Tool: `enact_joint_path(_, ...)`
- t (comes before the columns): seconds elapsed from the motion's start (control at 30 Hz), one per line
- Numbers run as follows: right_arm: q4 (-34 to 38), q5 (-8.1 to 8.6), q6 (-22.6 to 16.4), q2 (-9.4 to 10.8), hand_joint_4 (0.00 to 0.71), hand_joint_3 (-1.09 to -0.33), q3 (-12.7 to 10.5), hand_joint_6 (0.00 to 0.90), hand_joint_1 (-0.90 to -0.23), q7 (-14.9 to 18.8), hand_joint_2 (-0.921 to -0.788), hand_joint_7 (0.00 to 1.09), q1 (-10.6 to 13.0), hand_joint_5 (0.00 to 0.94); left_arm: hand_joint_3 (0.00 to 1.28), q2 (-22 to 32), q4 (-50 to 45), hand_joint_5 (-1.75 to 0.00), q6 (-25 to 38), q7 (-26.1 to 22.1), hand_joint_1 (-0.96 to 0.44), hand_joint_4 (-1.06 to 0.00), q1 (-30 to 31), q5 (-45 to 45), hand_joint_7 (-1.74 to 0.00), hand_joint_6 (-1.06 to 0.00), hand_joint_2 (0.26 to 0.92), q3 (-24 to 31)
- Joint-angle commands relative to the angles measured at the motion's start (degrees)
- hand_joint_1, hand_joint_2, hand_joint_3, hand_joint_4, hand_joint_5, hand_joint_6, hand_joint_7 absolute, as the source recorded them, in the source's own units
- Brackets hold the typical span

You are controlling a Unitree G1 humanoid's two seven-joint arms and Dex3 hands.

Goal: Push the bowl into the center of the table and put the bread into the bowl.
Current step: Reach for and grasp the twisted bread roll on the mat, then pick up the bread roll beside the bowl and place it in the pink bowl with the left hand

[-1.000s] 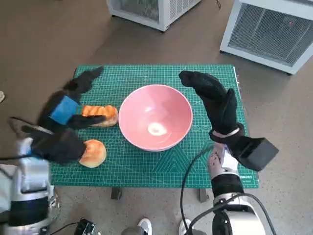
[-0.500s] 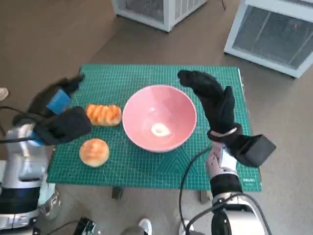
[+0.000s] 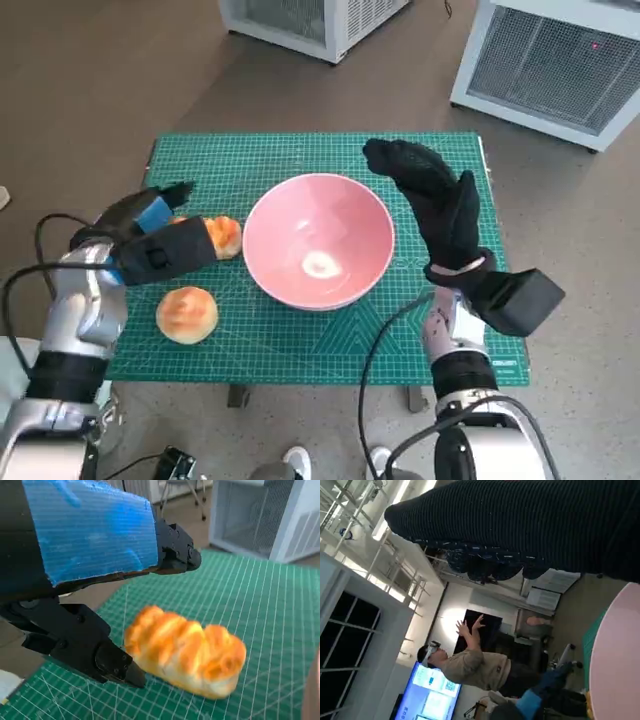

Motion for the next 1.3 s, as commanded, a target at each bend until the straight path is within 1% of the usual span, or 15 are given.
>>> enact_joint_path(0.03, 0.9, 0.01, 0.9, -0.2, 0.222, -0.744, 0.0, 0.011, -0.736, -0.2, -0.921, 0.57, 0.6, 0.000, 0.01, -1.6, 6.6, -0.01, -3.0, 3.2, -0.12, -0.19, -3.5, 1.4, -0.01, -0.30, 0.708, -3.3)
enact_joint_path(0.3, 1.0, 0.15, 1.0, -0.4, 0.222, -0.743, 0.0, 0.013, -0.733, 0.0, -0.921, 0.57, 0.6, 0.000, 0.01, -3.8, 18.5, -0.02, -9.5, 10.5, -0.14, -0.24, -7.5, 2.4, -0.02, -0.35, 0.719, -7.5)
enact_joint_path(0.5, 0.6, 0.23, 1.1, -0.4, 0.222, -0.743, 0.0, 0.014, -0.731, 0.0, -0.921, 0.56, 0.8, 0.000, 0.02, -4.9, 25.0, -0.02, -12.4, 14.4, -0.10, -0.34, -9.7, 2.5, -0.04, -0.45, 0.756, -9.3)
enact_joint_path(0.57, 0.3, 0.29, 1.1, -0.3, 0.222, -0.743, 0.0, 0.015, -0.730, 0.1, -0.921, 0.56, 1.0, 0.000, 0.02, -5.2, 26.9, -0.03, -13.2, 15.6, -0.06, -0.40, -10.3, 2.5, -0.05, -0.51, 0.778, -9.8)
enact_joint_path(0.6, 0.2, 0.32, 1.1, -0.3, 0.222, -0.743, 0.0, 0.015, -0.731, 0.1, -0.921, 0.56, 1.0, 0.000, 0.02, -5.3, 27.7, -0.03, -13.6, 16.1, -0.04, -0.45, -10.5, 2.5, -0.06, -0.56, 0.792, -10.0)
enact_joint_path(0.63, 0.1, 0.39, 1.2, -0.3, 0.222, -0.743, 0.0, 0.015, -0.731, 0.2, -0.921, 0.56, 1.1, 0.000, 0.02, -5.4, 28.5, -0.03, -14.0, 16.7, -0.04, -0.47, -10.8, 2.5, -0.06, -0.58, 0.798, -10.3)
enact_joint_path(0.7, -0.2, 0.54, 1.2, -0.3, 0.222, -0.743, 0.0, 0.015, -0.735, 0.3, -0.921, 0.56, 1.3, 0.000, 0.02, -5.5, 29.9, -0.07, -14.7, 17.7, -0.01, -0.64, -11.1, 2.7, -0.09, -0.70, 0.831, -10.9)
enact_joint_path(0.77, -0.5, 0.68, 1.4, -0.3, 0.221, -0.743, 0.0, 0.016, -0.737, 0.4, -0.921, 0.56, 1.4, 0.000, 0.02, -5.4, 30.8, -0.10, -15.4, 18.6, 0.00, -0.75, -11.3, 2.7, -0.11, -0.77, 0.849, -11.4)
enact_joint_path(0.8, -0.6, 0.73, 1.4, -0.3, 0.221, -0.743, 0.0, 0.016, -0.737, 0.5, -0.921, 0.56, 1.5, 0.000, 0.03, -5.4, 31.2, -0.31, -15.7, 18.9, 0.00, -0.75, -11.4, 2.7, -0.31, -0.75, 0.864, -11.6)
enact_joint_path(0.83, -0.7, 0.78, 1.4, -0.3, 0.221, -0.743, -0.1, 0.016, -0.738, 0.5, -0.921, 0.56, 1.5, 0.000, 0.06, -5.2, 31.4, -0.64, -16.1, 19.4, 0.00, -0.71, -11.4, 2.7, -0.63, -0.68, 0.884, -11.8)
enact_joint_path(0.87, -0.8, 0.82, 1.5, -0.3, 0.220, -0.744, -0.1, 0.015, -0.738, 0.5, -0.921, 0.56, 1.6, 0.000, 0.07, -5.1, 31.7, -0.84, -16.5, 19.7, 0.00, -0.70, -11.4, 2.7, -0.82, -0.65, 0.897, -12.0)
enact_joint_path(0.93, -1.0, 0.89, 1.5, -0.3, 0.219, -0.744, 0.0, 0.015, -0.738, 0.5, -0.921, 0.56, 1.7, 0.000, 0.07, -4.8, 32.2, -1.01, -17.2, 20.4, 0.00, -0.69, -11.4, 2.7, -0.99, -0.64, 0.909, -12.3)
enact_joint_path(0.97, -1.1, 0.93, 1.5, -0.3, 0.218, -0.745, 0.0, 0.014, -0.737, 0.5, -0.921, 0.56, 1.8, 0.000, 0.07, -4.7, 32.5, -1.07, -17.5, 20.8, 0.00, -0.68, -11.4, 2.7, -1.05, -0.63, 0.913, -12.4)
enact_joint_path(1.07, -1.1, 0.95, 1.6, -0.2, 0.217, -0.745, 0.0, 0.014, -0.737, 0.5, -0.921, 0.56, 1.9, 0.000, 0.07, -4.2, 32.7, -1.14, -18.2, 21.5, 0.00, -0.66, -11.5, 2.6, -1.14, -0.64, 0.918, -12.7)
enact_joint_path(1.3, -1.1, 0.95, 1.5, 0.0, 0.216, -0.742, 0.0, 0.012, -0.735, 0.5, -0.921, 0.56, 2.0, 0.000, 0.08, -2.4, 31.0, -1.15, -19.3, 22.7, 0.00, -0.64, -11.3, 2.0, -1.21, -0.64, 0.920, -12.2)
